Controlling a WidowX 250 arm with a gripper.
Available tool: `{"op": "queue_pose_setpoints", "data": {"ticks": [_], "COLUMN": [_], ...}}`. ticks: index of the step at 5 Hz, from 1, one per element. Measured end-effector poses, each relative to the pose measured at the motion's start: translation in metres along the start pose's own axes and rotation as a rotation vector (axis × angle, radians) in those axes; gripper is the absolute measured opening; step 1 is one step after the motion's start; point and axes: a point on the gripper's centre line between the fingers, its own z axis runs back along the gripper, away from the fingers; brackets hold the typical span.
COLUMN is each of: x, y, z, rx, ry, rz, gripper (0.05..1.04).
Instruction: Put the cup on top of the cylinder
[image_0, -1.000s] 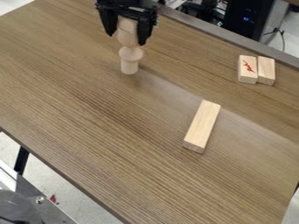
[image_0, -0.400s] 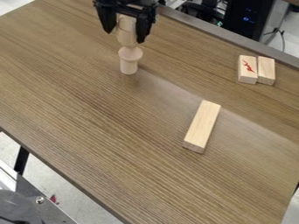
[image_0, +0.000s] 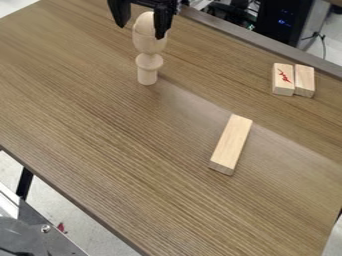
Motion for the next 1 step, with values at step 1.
{"op": "queue_pose_setpoints", "data": {"ticks": [1], "x": [-0.0056], "y": [-0.0007], "z": [0.0156], "rx": [0.003], "ry": [-0.026], "rz": [-0.011], "gripper": [0.999]}}
